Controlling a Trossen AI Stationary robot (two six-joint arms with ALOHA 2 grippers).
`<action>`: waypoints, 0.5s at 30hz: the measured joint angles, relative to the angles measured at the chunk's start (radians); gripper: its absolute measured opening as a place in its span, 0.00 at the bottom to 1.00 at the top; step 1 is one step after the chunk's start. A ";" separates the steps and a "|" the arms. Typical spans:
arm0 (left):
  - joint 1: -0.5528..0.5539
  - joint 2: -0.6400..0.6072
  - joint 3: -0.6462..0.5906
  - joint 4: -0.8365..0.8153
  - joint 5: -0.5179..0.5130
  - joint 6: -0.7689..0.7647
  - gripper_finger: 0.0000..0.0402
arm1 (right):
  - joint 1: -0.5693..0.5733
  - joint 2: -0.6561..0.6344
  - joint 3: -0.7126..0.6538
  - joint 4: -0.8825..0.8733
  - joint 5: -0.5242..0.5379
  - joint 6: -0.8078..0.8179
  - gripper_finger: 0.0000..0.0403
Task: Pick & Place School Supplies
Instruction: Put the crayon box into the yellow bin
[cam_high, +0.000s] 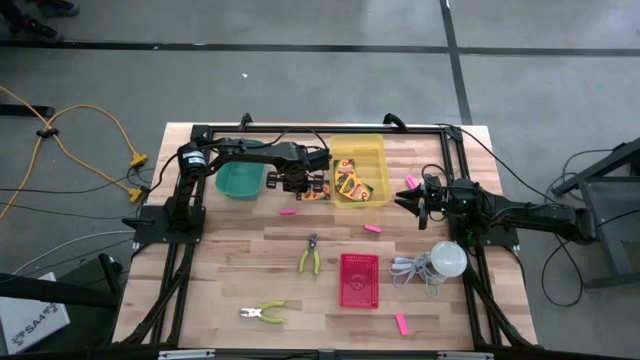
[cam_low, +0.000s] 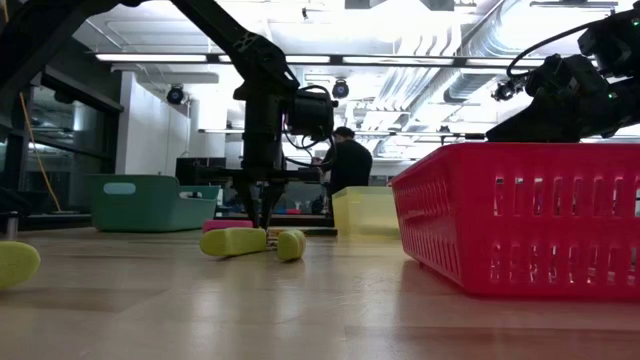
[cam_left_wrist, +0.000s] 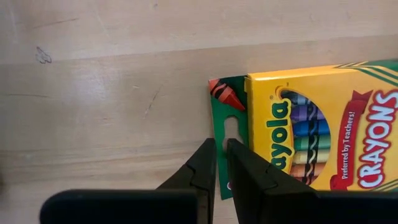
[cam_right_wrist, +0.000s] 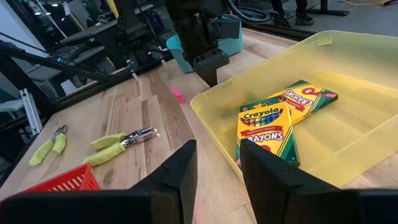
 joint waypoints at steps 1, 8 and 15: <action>0.000 -0.002 0.000 0.000 0.000 0.003 0.07 | 0.000 0.000 0.000 0.000 0.000 0.000 0.27; 0.000 -0.022 -0.001 0.006 -0.020 0.012 0.07 | 0.000 0.000 0.000 0.000 0.000 0.000 0.27; 0.000 -0.024 -0.002 0.005 -0.029 0.026 0.07 | 0.000 0.000 0.000 0.000 0.000 0.000 0.27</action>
